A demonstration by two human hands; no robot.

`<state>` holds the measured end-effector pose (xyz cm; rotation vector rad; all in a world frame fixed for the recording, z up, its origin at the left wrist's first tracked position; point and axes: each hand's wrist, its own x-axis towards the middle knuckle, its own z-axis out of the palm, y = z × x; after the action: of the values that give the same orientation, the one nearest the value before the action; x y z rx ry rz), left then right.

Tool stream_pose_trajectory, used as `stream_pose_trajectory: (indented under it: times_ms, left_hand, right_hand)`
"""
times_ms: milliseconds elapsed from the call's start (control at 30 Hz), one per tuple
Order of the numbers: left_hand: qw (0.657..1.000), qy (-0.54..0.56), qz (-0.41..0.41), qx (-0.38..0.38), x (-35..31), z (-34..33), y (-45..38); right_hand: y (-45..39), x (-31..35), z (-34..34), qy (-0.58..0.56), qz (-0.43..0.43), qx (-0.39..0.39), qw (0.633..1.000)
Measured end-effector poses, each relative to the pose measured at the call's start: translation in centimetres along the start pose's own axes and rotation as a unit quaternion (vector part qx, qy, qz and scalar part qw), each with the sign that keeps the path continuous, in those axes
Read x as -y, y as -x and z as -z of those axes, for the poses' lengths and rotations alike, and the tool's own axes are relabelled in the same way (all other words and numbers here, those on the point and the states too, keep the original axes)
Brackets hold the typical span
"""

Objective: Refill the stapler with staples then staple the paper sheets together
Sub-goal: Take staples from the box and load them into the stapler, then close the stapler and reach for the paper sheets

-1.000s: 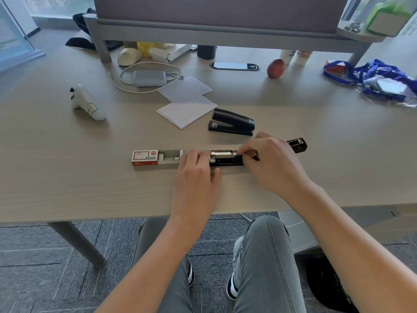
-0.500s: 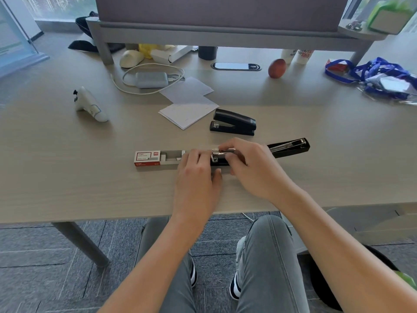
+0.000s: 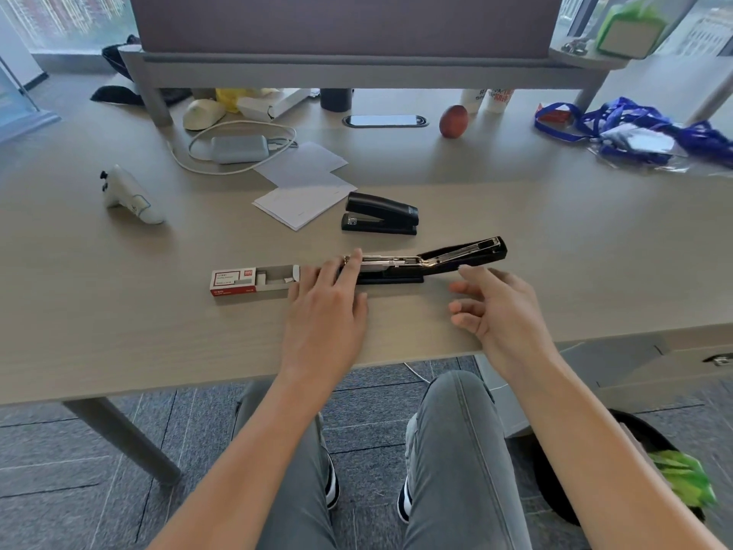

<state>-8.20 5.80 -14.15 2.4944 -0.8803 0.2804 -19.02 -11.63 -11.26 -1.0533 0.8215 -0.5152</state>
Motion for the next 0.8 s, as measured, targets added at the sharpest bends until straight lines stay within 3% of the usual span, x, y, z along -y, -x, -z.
stream_pose_trajectory:
  times_ms: [200,333,533,800]
  left_hand:
    - [1.0,0.021,-0.012,0.0,0.4,-0.2,-0.1]
    - [0.998,0.064,0.0,0.006,0.3,-0.2,-0.2]
    - [0.991,0.132,0.011,-0.014,0.3,-0.2,-0.1]
    - [0.996,0.088,-0.013,-0.004,0.6,-0.3,-0.3]
  right_hand:
    - [-1.4,0.0,-0.8,0.124,0.105,0.01,0.987]
    - [-2.1,-0.4,-2.2,0.36,0.261,0.015,0.895]
    - [-2.3,-1.8,-3.8,0.505,0.35,0.112,0.781]
    - [-1.9,-2.1,-3.9,0.518,0.344,0.124,0.773]
